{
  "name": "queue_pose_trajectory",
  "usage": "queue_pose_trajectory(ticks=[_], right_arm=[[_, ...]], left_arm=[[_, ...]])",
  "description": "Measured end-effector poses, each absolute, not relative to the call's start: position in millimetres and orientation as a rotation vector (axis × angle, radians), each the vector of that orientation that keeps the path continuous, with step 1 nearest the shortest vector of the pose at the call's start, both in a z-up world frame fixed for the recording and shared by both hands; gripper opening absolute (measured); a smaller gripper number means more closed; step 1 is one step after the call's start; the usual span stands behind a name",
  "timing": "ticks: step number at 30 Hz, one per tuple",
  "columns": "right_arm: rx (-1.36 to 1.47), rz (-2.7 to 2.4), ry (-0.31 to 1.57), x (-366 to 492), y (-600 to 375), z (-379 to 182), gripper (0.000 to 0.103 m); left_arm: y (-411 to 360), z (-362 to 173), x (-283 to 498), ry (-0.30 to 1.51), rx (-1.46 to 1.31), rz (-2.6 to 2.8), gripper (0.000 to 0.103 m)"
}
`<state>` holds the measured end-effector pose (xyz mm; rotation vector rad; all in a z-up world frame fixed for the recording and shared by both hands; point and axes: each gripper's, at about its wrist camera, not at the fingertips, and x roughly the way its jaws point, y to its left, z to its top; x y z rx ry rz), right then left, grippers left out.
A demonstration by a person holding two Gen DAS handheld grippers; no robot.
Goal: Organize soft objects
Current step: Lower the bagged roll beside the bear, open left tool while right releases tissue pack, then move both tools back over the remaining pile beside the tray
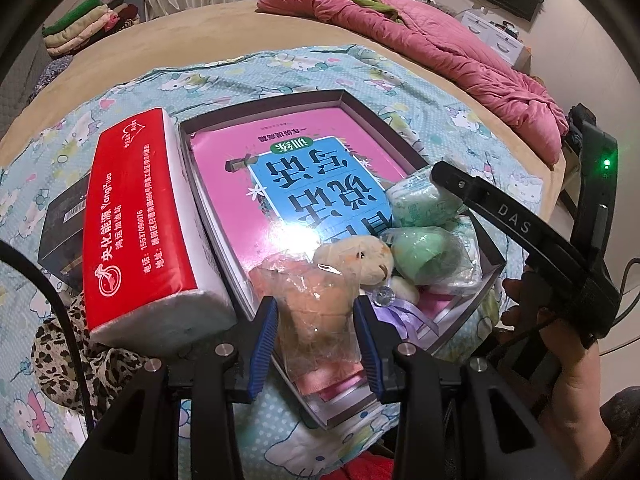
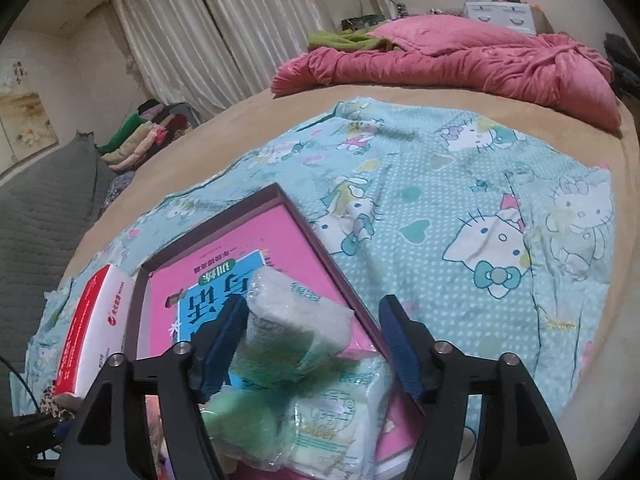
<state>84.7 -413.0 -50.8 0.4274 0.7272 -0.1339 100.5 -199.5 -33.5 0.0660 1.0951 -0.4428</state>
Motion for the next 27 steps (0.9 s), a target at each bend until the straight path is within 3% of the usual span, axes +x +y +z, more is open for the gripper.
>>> queue_pose_trajectory(ticks=[3,12,27], right_arm=[[0.437,-0.158,0.713,81,-418,-50,0.072],[0.444,-0.176,0.708,78,-422,-48,0.073],[0.392,-0.114,0.737,86,-408,-50,0.075]], left_arm=[[-199,-33,100,1.101,0.055,-0.449,0.04],[-198,-23,95,1.075,0.046,-0.472,0.056],[-191,-6,86,1.034,0.04,-0.483,0.061]])
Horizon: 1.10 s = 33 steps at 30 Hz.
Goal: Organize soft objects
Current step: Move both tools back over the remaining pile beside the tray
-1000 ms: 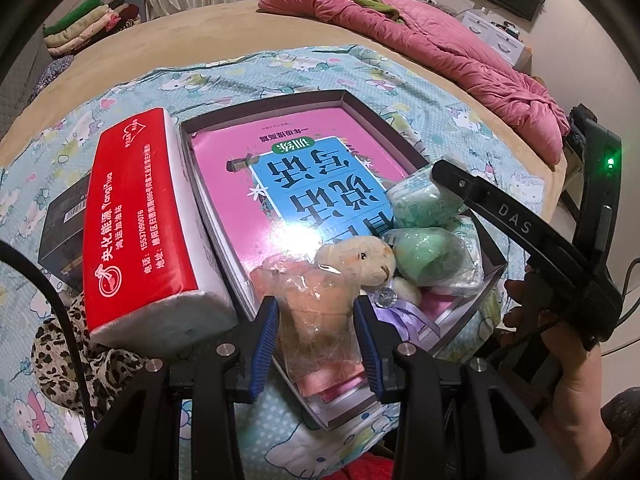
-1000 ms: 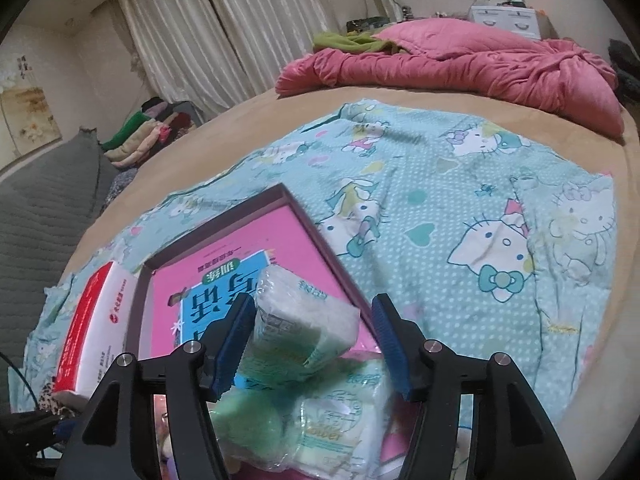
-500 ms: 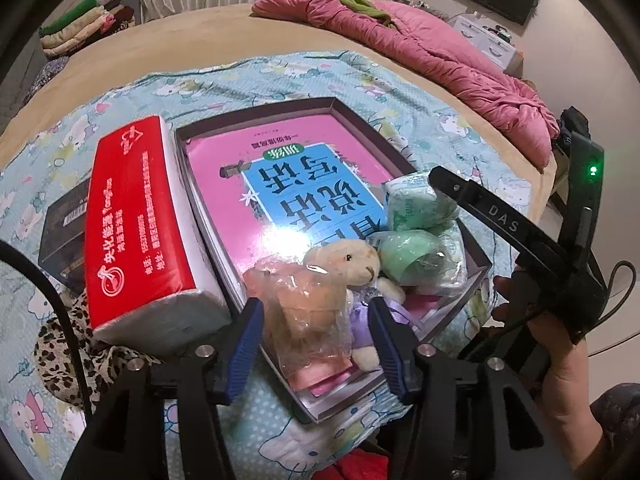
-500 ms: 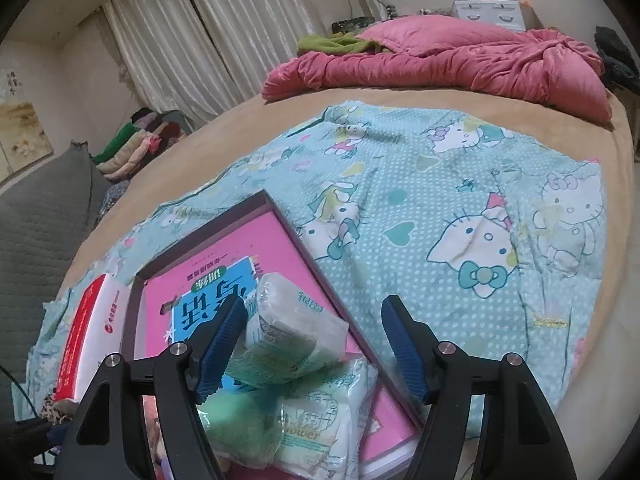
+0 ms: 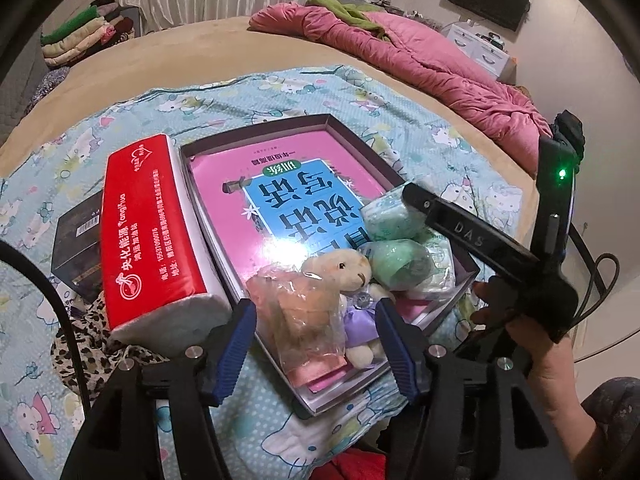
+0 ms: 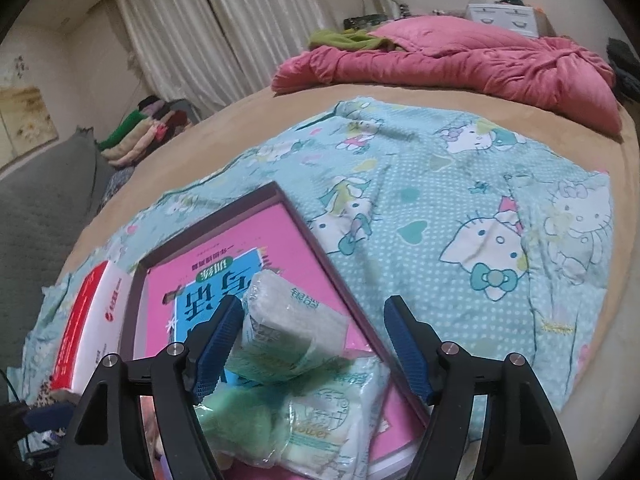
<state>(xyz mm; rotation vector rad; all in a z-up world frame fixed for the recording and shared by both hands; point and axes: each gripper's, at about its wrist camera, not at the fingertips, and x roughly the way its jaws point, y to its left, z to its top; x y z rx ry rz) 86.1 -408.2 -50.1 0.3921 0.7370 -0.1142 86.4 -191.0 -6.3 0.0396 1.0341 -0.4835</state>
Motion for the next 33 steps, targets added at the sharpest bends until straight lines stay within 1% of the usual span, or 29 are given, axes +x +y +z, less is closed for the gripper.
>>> queue_pose_trajectory(ticks=[9,22,28,33], right_arm=[[0.343,-0.078,0.765,89,-396,-53,0.077],[0.333,-0.109,0.715,73,-401,-37,0.077],[0.322,-0.102,0.693,62,-398,-23,0.077],[0.292,-0.093,0.687,55,-390,-10,0.078]], left_arm=[[-185,2,84,1.017,0.03,-0.474,0.062],[-175,15,81,0.986,0.01,-0.466,0.063],[-171,22,78,0.97,0.002,-0.465,0.068],[-168,28,76,0.957,-0.004,-0.461,0.068]])
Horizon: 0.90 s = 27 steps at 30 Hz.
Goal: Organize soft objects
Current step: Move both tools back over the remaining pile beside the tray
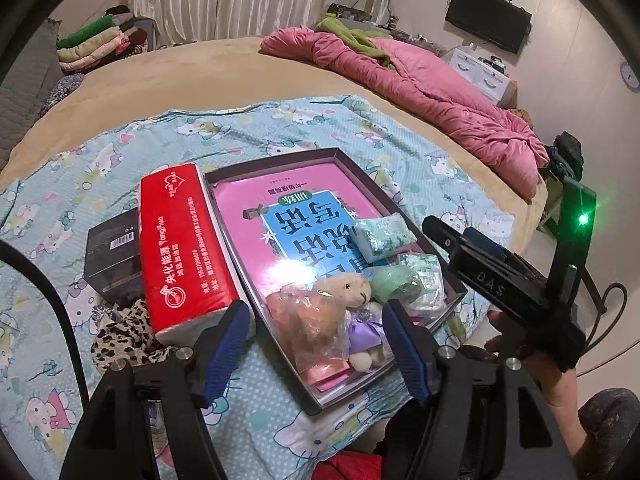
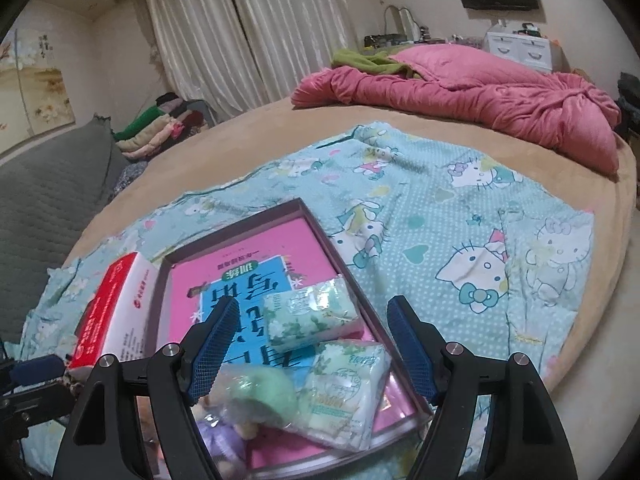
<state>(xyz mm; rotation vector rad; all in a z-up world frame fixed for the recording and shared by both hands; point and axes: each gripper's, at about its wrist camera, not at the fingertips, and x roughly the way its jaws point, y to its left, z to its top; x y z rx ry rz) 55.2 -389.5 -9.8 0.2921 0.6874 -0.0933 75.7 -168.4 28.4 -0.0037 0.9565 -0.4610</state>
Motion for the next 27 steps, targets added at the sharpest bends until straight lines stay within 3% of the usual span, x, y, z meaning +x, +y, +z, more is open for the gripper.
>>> queue_pose_trajectory(ticks=[11,27], right_arm=[[0.2,-0.066,0.661,40,-362,20,0.078],[0.05,0.014,0.619,18,-306,64,0.078]], left_arm=[[-155,39,72,0.938,-0.015,-0.433,0.074],[-117,57,58,0.891,-0.035,-0.368,0.075]])
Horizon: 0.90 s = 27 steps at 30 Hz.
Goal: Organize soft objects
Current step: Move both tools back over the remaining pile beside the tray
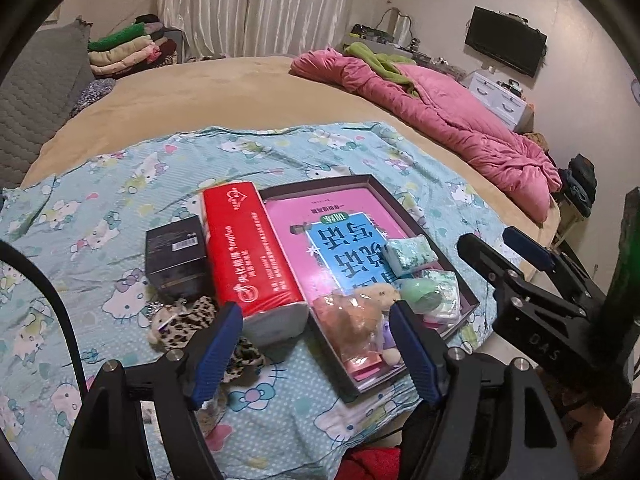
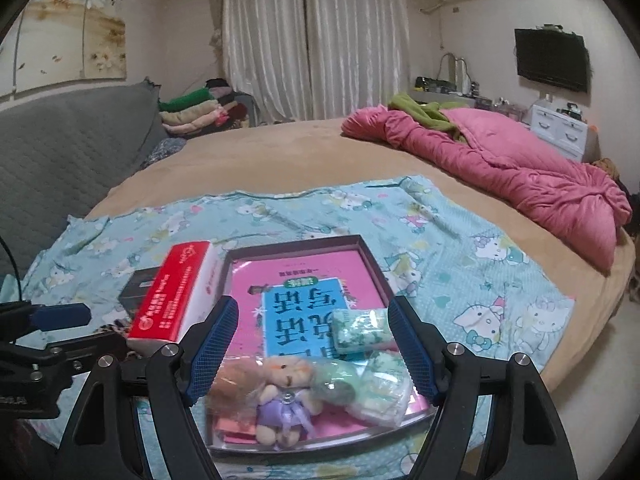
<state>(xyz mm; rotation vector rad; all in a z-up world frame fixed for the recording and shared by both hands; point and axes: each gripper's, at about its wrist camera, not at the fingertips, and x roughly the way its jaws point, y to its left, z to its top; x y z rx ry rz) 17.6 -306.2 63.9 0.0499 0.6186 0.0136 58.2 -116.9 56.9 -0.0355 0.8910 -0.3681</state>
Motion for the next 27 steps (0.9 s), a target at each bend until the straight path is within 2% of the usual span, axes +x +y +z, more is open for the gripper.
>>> queue_pose_trajectory(ticks=[27], right_arm=[[0.036,0.168,0.589,-4,-248,101,0.079]], left_arm=[[-3,80,39,0.853,-0.145,-0.15,0.075]])
